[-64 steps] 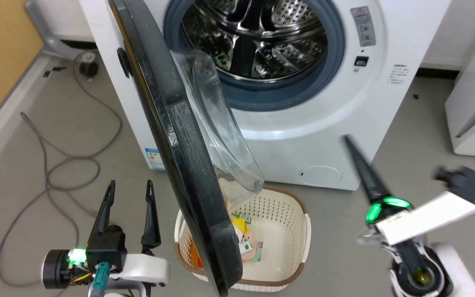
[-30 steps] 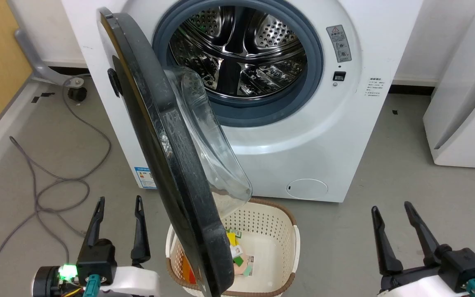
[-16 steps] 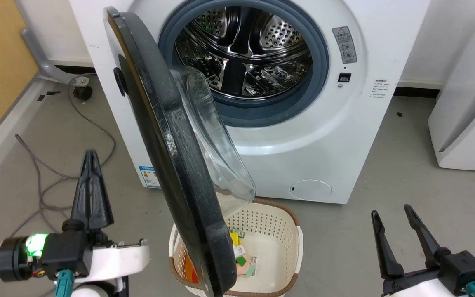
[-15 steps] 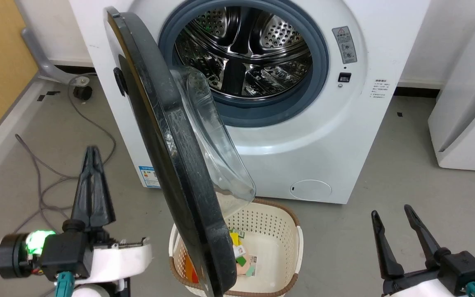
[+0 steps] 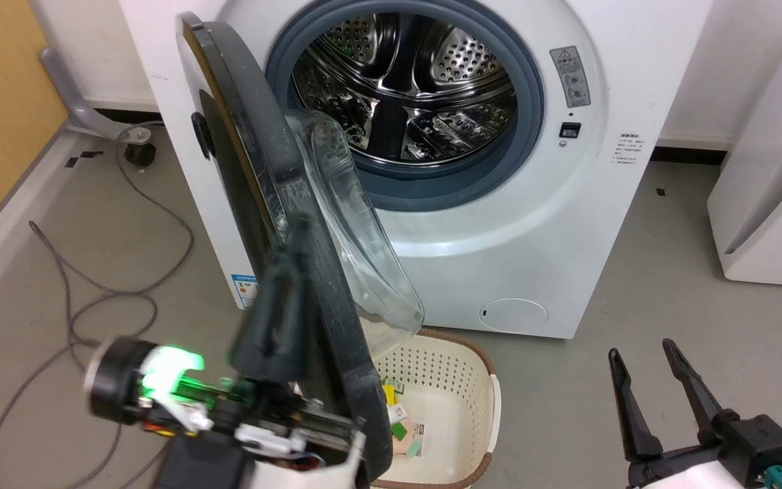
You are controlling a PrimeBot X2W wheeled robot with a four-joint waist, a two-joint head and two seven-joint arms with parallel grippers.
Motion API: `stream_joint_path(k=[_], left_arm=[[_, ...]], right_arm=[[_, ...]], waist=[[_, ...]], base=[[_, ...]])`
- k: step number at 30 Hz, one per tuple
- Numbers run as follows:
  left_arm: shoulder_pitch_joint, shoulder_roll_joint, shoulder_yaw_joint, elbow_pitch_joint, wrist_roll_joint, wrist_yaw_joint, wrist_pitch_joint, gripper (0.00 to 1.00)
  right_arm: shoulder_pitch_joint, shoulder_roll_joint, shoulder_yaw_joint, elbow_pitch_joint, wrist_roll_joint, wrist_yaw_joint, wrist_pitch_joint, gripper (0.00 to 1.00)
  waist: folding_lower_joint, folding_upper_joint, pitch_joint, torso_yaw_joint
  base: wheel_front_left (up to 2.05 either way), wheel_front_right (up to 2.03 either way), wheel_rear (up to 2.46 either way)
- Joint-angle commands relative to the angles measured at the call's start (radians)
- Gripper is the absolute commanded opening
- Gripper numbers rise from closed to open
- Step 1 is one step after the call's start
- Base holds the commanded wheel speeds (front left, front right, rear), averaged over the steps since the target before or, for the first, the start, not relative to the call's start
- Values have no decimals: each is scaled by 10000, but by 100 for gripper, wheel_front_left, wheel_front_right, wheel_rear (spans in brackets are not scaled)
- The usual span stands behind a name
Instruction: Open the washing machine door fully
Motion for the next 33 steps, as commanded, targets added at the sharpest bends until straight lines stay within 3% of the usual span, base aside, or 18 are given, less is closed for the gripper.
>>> stream_joint_path(k=[1, 17, 33], left_arm=[[-85, 38, -404, -26, 63, -137, -42, 0], [386, 28, -2819, 896, -160, -718, -42, 0], [966, 268, -3209, 3222, -501, -694, -42, 0]], right_arm=[[158, 52, 20, -19, 7, 8, -45, 100], [198, 52, 65, 153, 24, 8, -45, 100], [97, 53, 92, 257, -93, 8, -45, 100]], waist=[[0, -1, -14, 14], [0, -1, -110, 153], [0, -1, 50, 380]], base=[[0, 0, 0], [0, 0, 0], [0, 0, 0]])
